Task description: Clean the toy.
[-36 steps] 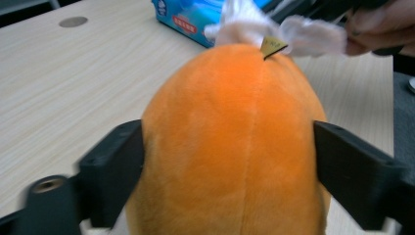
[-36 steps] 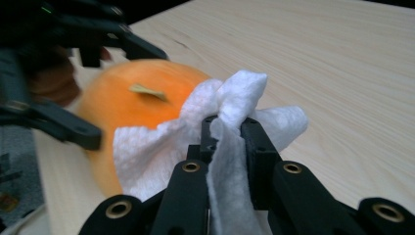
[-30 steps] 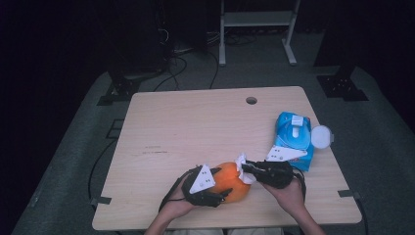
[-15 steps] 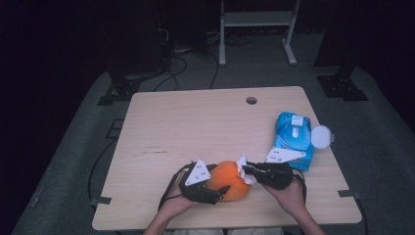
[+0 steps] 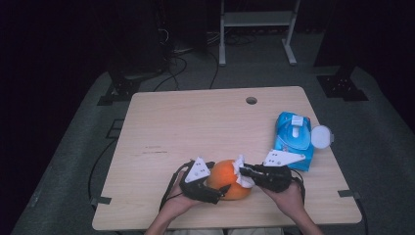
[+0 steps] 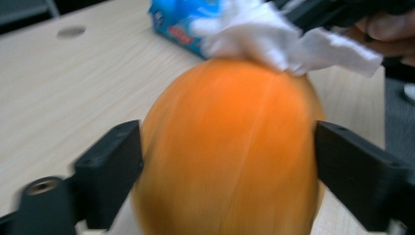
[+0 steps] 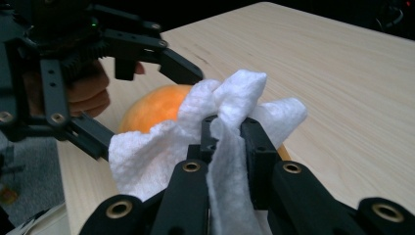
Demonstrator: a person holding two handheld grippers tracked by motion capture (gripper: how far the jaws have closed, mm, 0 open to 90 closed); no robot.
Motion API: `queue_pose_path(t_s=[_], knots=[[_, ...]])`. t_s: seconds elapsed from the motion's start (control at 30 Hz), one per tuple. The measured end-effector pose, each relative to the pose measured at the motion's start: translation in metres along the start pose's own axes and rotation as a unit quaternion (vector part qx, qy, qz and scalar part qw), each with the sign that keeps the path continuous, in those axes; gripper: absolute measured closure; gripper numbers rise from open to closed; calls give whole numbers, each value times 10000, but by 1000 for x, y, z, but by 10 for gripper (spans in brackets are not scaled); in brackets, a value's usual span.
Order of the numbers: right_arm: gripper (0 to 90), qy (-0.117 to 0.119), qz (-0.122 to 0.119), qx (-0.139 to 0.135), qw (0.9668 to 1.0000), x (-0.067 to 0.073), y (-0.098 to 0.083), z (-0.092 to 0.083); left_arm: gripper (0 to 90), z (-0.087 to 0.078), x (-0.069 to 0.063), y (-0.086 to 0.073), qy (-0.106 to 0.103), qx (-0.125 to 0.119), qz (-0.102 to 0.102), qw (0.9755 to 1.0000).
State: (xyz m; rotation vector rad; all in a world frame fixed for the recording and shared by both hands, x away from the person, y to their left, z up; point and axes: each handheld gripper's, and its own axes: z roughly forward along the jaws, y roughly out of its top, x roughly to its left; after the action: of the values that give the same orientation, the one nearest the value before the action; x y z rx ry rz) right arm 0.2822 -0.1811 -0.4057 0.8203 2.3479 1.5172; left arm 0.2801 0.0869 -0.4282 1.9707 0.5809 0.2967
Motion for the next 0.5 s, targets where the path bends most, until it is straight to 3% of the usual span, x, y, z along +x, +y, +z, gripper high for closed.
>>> queue_pose_path(t_s=[0.03,0.07,0.13,0.2,0.27,0.33,0.4,0.47,0.5], knots=[[810,-8,37,1,10000,-1,0,-1,185,0,-1,0,-17,14,41,10000],[811,12,52,-23,10000,0,2,-2,236,0,-4,0,77,33,205,9998],[811,125,-59,-78,9999,9,6,-2,286,1,-10,4,163,27,398,9991],[810,305,-201,-130,9992,20,11,1,299,3,-17,6,190,-12,581,9981],[810,305,-403,-80,9987,28,15,6,287,3,-21,7,186,-5,724,9972],[810,257,-444,-33,9987,26,15,6,241,2,-18,6,137,-78,597,9981],[811,159,-357,-28,9992,18,12,2,181,2,-11,6,143,-101,296,9994],[810,62,-214,-25,9997,10,8,-2,178,3,-9,5,114,-110,121,9998],[811,29,-138,-27,9999,7,7,-4,214,4,-9,4,91,-108,150,9998]])
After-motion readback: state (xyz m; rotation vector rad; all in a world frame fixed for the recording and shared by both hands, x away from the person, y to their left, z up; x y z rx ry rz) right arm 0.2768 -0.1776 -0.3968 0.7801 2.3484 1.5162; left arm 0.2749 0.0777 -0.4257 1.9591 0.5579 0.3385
